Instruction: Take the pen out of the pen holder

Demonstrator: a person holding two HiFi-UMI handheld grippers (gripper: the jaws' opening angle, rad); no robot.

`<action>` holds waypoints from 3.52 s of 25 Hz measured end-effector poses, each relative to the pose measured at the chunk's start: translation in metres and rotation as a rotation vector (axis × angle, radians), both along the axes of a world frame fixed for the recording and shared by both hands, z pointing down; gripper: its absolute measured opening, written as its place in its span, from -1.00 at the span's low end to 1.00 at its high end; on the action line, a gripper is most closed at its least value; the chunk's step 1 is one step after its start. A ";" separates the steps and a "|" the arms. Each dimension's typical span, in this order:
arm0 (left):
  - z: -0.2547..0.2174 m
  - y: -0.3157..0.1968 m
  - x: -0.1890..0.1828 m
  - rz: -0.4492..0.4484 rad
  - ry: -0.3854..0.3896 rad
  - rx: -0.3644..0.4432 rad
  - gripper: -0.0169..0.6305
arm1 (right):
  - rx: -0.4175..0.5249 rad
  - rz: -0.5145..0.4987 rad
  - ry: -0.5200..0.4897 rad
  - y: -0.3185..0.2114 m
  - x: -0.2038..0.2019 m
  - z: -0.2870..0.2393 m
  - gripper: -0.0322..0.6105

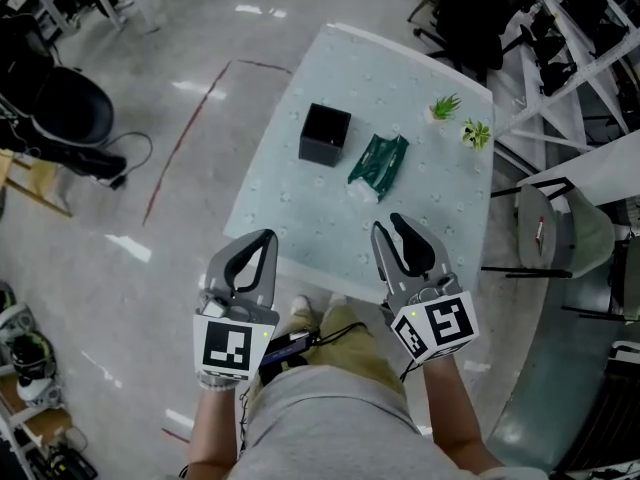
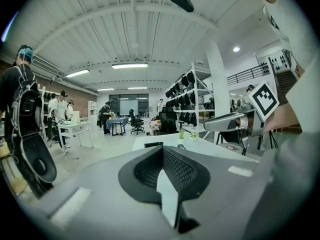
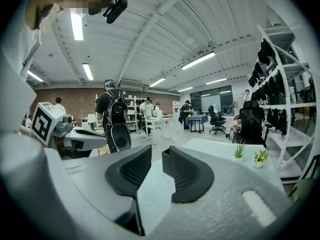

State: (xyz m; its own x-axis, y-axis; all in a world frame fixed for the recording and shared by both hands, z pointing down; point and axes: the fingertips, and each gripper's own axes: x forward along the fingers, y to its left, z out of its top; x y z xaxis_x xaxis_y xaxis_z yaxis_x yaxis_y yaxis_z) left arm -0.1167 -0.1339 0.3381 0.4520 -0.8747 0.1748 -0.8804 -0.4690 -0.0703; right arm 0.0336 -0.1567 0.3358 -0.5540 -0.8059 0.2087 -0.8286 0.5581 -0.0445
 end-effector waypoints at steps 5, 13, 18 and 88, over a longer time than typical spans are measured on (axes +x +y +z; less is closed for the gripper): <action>-0.002 -0.004 0.001 -0.017 -0.007 0.006 -0.90 | 0.003 -0.027 0.004 -0.009 0.001 0.001 -0.57; -0.005 -0.008 -0.008 -0.077 -0.002 0.003 -0.90 | 0.005 -0.092 0.029 -0.026 -0.012 0.003 -0.57; -0.003 -0.006 -0.015 -0.129 -0.001 -0.008 -0.90 | 0.002 -0.130 0.030 -0.037 -0.019 0.005 -0.57; 0.011 -0.019 -0.036 -0.370 -0.007 -0.057 -0.90 | 0.059 -0.195 0.187 -0.170 -0.052 0.049 -0.69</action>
